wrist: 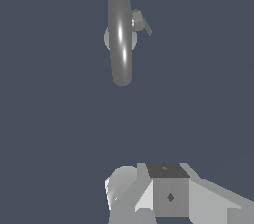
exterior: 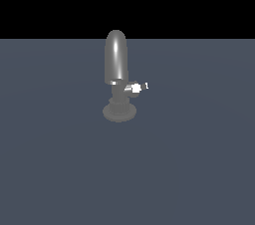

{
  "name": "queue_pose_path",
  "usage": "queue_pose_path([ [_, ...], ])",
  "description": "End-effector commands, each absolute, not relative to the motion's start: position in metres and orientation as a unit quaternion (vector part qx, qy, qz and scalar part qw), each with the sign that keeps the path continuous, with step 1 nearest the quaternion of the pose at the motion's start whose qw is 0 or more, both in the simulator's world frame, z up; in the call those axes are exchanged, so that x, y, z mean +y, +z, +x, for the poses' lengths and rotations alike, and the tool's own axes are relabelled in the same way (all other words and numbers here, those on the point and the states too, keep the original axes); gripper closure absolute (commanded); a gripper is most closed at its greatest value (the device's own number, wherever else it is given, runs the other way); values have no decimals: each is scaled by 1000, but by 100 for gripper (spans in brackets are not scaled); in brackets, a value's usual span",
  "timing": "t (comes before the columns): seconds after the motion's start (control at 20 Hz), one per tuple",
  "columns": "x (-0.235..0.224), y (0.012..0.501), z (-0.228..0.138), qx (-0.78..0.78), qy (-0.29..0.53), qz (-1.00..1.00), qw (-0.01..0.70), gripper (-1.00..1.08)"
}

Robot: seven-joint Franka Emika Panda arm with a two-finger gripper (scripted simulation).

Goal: Turn on the faucet by rotating a designated handle.

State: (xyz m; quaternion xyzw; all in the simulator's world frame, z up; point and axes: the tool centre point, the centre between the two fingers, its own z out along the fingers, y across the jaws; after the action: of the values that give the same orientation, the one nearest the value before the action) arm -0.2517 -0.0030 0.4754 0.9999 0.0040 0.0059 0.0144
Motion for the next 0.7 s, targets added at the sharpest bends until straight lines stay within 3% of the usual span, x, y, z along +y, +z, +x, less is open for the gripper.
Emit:
queue_pose_path([
  [0.0,-3,475,-252,4,6,1000,14,108],
  [0.65,4,476,-233,-24,-27,999,2,108],
])
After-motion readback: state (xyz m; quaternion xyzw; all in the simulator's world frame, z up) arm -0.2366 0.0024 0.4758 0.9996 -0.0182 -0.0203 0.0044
